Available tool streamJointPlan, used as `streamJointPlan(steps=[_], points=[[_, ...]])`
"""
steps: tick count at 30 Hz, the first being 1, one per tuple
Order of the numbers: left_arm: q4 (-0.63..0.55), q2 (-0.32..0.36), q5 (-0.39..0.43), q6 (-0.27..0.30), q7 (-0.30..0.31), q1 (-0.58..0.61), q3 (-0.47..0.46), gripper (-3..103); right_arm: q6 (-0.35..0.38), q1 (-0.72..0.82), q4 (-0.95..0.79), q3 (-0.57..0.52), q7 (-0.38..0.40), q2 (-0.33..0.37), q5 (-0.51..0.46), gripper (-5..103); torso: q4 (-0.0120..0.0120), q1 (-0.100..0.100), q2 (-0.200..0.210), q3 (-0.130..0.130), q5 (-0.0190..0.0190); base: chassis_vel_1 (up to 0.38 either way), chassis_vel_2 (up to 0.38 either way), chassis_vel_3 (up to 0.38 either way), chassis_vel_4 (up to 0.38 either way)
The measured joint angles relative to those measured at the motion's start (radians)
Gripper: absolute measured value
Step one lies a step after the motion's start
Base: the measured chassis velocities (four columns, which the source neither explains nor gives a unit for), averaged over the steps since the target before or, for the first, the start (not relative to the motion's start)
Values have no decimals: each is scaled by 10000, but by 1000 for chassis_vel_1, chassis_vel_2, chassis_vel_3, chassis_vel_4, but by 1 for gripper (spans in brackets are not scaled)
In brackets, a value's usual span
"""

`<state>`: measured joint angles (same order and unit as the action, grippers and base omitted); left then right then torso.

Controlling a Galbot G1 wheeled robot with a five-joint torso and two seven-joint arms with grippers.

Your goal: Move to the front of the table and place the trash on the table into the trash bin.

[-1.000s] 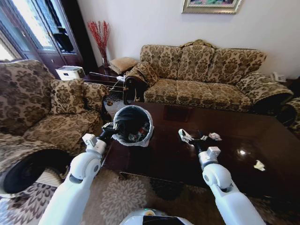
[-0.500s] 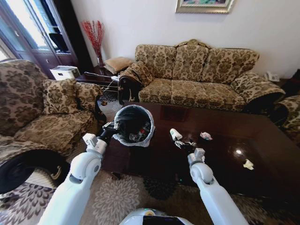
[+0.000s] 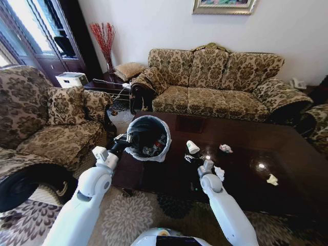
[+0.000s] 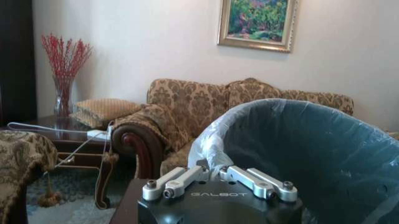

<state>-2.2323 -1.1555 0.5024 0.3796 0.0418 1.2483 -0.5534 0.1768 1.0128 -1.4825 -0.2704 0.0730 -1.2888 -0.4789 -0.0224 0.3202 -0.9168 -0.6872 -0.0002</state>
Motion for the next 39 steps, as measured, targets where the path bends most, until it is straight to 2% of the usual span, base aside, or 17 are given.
streamJointPlan(steps=[13,15,17,20,23,27,29,32,33,36,38,39], points=[[14,23,-14,5,-4,6,-24,3,-169,-1220,1443,343,-351,-512,350,101,-2,1,0,0,1,0,0,0,0],[25,45,-14,6,-4,6,-38,3,-264,-1506,1741,338,-381,-580,441,86,-2,1,0,0,1,0,0,0,0],[34,45,-12,8,-4,6,-39,3,-289,-1594,1847,332,-388,-599,466,86,-2,1,0,0,1,0,0,0,0],[62,45,0,9,-4,-8,-39,3,-349,-1760,2089,307,-388,-684,525,71,-2,0,0,1,1,0,0,0,0],[83,52,10,9,-5,-34,-33,3,-387,-1817,2185,293,-374,-740,569,65,-2,1,0,1,1,0,0,0,0],[133,98,37,5,-7,-60,-43,3,-401,-1850,2217,240,-298,-773,601,43,-2,1,0,1,2,0,0,0,0],[138,100,39,1,-9,-60,-46,3,-401,-1850,2214,233,-287,-769,604,43,-2,1,0,1,2,0,0,0,0],[142,102,48,-34,-28,-53,-59,3,-401,-1811,2146,167,-235,-720,616,27,-2,1,0,1,2,0,0,0,0],[142,102,48,-34,-28,-53,-59,3,-401,-1811,2146,167,-235,-720,616,27,-2,1,0,1,2,0,0,0,0],[149,108,65,-56,-45,-67,-70,3,-397,-1730,2038,121,-203,-666,624,11,-2,1,0,1,2,0,0,0,0],[151,109,73,-61,-46,-69,-72,3,-396,-1717,2016,116,-202,-658,626,11,-1,1,0,1,2,0,0,0,0],[155,114,88,-81,-49,-71,-80,3,-393,-1679,1958,107,-201,-634,629,5,-1,1,0,1,2,0,0,0,0]])
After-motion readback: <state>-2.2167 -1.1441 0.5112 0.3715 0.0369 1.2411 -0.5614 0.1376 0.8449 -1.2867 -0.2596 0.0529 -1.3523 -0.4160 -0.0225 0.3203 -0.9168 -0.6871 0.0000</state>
